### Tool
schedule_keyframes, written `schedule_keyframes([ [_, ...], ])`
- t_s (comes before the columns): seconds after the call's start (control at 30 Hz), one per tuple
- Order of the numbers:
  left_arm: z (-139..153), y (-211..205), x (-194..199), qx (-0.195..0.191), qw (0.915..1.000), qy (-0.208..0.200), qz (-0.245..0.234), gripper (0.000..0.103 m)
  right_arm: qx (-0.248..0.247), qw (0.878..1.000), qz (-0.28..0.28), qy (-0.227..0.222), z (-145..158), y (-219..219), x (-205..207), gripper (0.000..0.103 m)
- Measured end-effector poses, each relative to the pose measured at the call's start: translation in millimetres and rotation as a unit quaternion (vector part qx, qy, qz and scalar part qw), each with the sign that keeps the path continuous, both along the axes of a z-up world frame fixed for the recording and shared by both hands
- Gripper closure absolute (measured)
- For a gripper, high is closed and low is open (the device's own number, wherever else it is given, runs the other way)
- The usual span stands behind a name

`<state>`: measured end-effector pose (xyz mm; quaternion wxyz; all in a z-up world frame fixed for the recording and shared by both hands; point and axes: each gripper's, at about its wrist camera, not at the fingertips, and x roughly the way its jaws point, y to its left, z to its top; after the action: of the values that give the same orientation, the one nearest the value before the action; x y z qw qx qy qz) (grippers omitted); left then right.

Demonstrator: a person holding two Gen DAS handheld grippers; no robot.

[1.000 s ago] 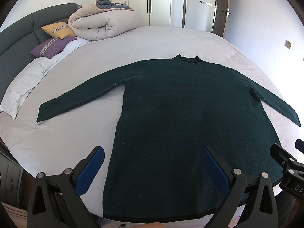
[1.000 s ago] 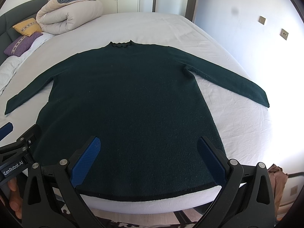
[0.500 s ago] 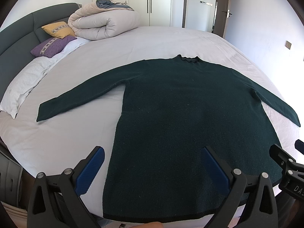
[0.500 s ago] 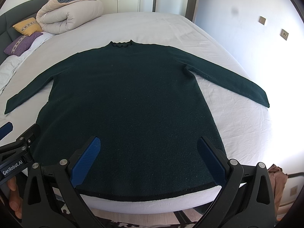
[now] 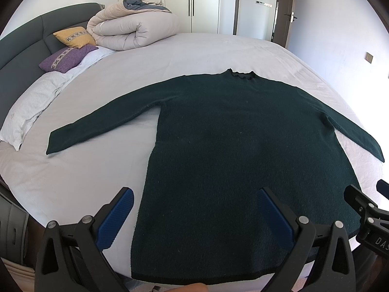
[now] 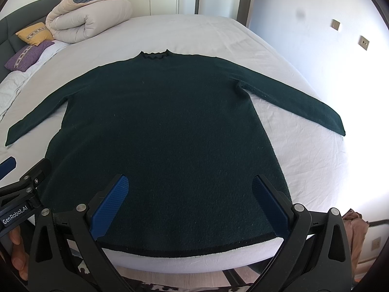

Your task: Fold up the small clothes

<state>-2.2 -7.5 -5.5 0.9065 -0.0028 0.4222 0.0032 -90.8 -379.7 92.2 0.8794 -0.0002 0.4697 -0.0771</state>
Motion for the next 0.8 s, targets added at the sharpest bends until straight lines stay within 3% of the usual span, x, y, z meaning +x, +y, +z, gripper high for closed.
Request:
schedule_keyframes([
  [0.8,-7.2,4.0,-2.1,-0.001,1.0,0.0,-0.006,0.0,-0.001,1.0,0.0,0.003,-4.2,-1.0,-0.3,0.0],
])
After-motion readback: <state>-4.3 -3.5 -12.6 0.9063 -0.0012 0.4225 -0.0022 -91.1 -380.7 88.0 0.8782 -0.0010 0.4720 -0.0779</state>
